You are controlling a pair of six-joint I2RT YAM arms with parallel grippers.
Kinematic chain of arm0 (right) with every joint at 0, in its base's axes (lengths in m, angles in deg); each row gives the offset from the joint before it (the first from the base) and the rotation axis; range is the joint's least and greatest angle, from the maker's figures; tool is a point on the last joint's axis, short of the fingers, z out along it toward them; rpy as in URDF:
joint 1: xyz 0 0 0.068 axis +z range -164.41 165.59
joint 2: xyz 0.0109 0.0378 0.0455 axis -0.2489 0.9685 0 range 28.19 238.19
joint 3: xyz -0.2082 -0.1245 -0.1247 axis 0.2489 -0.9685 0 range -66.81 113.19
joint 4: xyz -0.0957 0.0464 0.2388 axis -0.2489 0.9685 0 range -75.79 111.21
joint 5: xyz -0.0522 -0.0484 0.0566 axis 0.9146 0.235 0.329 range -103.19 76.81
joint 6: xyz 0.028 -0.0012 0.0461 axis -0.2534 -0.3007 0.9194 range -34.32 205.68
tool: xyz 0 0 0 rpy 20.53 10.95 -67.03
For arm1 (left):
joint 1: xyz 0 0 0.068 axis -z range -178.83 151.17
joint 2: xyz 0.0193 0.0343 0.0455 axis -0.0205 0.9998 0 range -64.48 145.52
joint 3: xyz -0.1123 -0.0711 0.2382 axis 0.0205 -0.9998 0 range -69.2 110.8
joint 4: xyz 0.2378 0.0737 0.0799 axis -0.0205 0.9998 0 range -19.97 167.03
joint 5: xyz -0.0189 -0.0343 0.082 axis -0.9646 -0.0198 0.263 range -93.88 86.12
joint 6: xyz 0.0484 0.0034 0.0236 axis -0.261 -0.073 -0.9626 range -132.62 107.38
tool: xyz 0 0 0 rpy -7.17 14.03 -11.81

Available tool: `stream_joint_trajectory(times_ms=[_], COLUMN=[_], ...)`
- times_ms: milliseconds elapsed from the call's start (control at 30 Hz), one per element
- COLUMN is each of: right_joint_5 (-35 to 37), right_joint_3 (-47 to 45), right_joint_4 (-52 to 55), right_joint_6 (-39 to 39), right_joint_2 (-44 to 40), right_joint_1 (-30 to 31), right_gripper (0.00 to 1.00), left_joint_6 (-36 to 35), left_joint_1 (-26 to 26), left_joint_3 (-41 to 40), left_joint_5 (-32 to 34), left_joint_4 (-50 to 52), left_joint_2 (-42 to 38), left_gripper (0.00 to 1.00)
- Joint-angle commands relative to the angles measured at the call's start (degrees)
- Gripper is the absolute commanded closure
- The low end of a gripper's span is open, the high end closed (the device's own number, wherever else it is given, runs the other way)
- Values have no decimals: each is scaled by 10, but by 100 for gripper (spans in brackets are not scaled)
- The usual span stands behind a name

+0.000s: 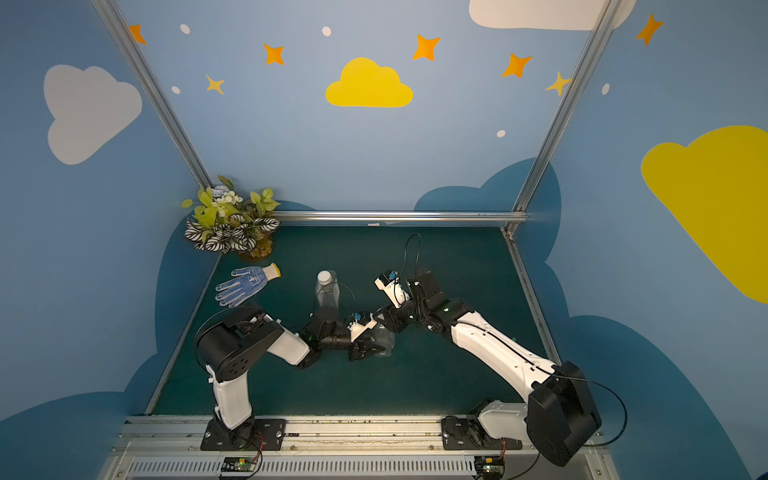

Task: Screw on the bottle caps
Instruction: Screw the bottle cap onto the plastic bottle.

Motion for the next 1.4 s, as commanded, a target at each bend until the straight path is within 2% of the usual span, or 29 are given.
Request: stream_joint_trajectory(times_ms=[0, 67, 200, 233, 367, 700, 800, 933, 967, 1000, 1100, 1200, 1367], right_joint_5=[-36, -40, -12, 5, 109, 452, 517, 536, 535, 534, 517, 416, 225], right_joint_3=[21, 24, 12, 8, 4, 6, 20, 42, 43, 44, 39, 27, 17], right_joint_4=[-21, -17, -35, -43, -48, -30, -5, 22, 22, 21, 8, -14, -26], right_joint_6=[-7, -9, 14, 25, 59, 177, 209, 237, 233, 228, 193, 146, 95], right_joint_2=[11, 19, 29, 31, 37, 41, 56, 66, 64, 60, 40, 16, -8], right_joint_1=[1, 1, 8, 13, 48, 172, 199, 209, 210, 211, 207, 175, 99], right_gripper=[67, 72, 96, 100, 100, 100, 100, 100, 94, 79, 53, 35, 27], left_joint_6=[1, 3, 7, 6, 7, -9, -14, -19, -18, -18, -18, -17, -15], left_joint_1=[-1, -1, -1, 0, 1, 19, 24, 28, 28, 28, 28, 29, 27], left_joint_3=[5, 5, 2, 0, -5, -9, -9, -10, -11, -10, -11, -10, -10], left_joint_5=[-5, -2, 8, 15, 32, 81, 95, 104, 104, 103, 96, 89, 78], left_joint_4=[-8, -11, -22, -27, -37, -34, -33, -30, -30, -29, -31, -32, -35], left_joint_2=[6, 6, 6, 7, 5, -4, -7, -10, -10, -10, -11, -9, -5], left_gripper=[57, 57, 57, 57, 57, 57, 57, 57, 57, 57, 58, 58, 58])
